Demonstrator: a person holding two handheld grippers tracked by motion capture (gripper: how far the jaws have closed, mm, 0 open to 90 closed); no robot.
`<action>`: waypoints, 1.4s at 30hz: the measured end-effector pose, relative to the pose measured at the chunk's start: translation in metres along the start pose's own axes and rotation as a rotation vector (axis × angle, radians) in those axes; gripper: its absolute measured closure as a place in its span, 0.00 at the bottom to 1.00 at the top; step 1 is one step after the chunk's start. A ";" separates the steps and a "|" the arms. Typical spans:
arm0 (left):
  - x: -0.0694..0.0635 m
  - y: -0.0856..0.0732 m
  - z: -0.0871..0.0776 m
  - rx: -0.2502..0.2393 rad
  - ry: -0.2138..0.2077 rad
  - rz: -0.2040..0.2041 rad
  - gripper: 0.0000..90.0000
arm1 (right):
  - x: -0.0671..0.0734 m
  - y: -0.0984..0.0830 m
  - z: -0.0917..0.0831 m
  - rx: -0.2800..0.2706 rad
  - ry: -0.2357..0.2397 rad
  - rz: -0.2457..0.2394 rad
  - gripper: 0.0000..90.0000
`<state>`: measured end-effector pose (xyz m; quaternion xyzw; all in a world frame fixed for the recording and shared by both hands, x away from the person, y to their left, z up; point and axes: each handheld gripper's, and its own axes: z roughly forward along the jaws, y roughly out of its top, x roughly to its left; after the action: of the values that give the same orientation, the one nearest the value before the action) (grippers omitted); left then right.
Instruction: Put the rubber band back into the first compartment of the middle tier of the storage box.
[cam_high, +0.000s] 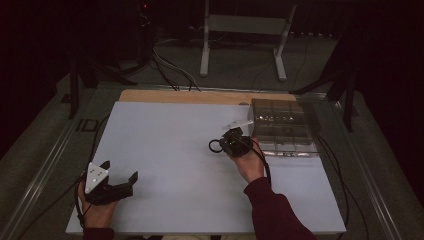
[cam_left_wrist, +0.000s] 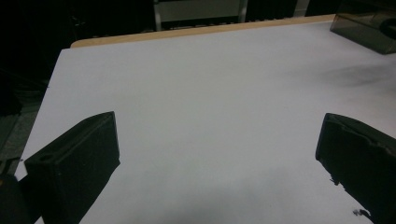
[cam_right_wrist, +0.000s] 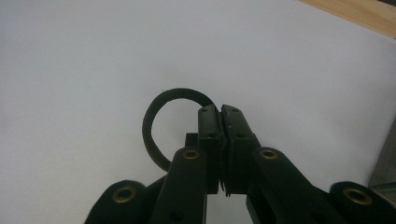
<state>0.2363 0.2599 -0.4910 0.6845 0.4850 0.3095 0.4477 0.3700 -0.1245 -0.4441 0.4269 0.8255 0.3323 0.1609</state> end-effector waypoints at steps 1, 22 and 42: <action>0.000 0.000 0.000 0.000 0.000 0.001 0.00 | -0.001 0.000 -0.001 -0.001 -0.001 0.000 0.98; 0.000 0.000 0.001 0.004 0.000 0.003 0.00 | -0.012 0.003 -0.013 -0.034 -0.010 0.032 0.98; 0.000 -0.001 0.002 0.008 -0.001 0.003 0.00 | -0.027 0.002 -0.022 -0.034 -0.036 0.051 0.98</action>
<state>0.2378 0.2589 -0.4927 0.6872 0.4850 0.3079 0.4446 0.3749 -0.1543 -0.4270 0.4509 0.8056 0.3425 0.1745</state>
